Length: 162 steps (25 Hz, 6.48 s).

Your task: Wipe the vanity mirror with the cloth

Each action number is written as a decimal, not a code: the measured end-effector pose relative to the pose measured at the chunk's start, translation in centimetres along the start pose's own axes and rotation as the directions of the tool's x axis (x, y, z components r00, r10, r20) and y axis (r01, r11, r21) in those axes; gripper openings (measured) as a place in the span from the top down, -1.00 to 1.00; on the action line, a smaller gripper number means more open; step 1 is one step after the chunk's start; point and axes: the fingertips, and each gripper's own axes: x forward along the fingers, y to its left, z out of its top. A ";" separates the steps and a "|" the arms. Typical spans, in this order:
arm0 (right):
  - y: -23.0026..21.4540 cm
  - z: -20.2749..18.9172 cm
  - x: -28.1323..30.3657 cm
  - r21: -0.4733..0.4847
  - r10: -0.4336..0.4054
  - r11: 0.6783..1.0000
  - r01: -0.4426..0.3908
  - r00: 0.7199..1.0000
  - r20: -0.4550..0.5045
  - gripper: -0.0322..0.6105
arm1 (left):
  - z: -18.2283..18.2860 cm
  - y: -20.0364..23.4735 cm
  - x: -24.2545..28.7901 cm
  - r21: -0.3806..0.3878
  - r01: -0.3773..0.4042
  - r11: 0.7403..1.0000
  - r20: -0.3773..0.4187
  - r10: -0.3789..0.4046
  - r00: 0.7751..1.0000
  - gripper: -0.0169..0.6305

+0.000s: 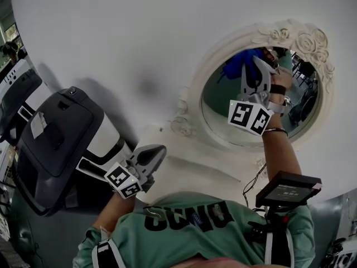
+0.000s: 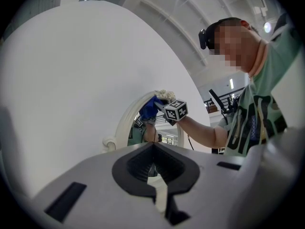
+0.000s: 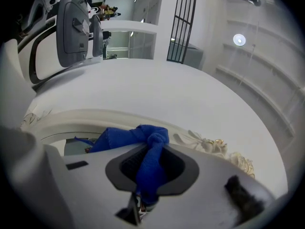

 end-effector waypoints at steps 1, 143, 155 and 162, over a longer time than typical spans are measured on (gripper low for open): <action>0.6 0.4 -0.2 -0.011 0.009 1.000 -0.009 1.000 0.007 0.74 | 0.0 -0.2 0.0 0.001 0.003 1.000 0.002 -0.003 1.000 0.92; 38.0 -12.1 -12.2 -0.283 0.499 0.784 -0.552 0.832 -0.241 0.75 | -3.7 0.7 -4.1 -0.095 -0.089 0.991 -0.177 0.071 0.982 0.92; 35.5 -10.1 -12.2 -0.188 0.539 0.799 -0.571 0.819 -0.196 0.75 | -2.8 -1.1 -4.0 -0.072 -0.049 0.996 -0.152 0.037 0.988 0.92; 10.5 -3.9 -6.3 -0.153 0.191 0.968 -0.198 0.980 -0.061 0.74 | 0.7 -3.0 -3.3 0.010 0.002 1.000 -0.035 -0.002 0.999 0.92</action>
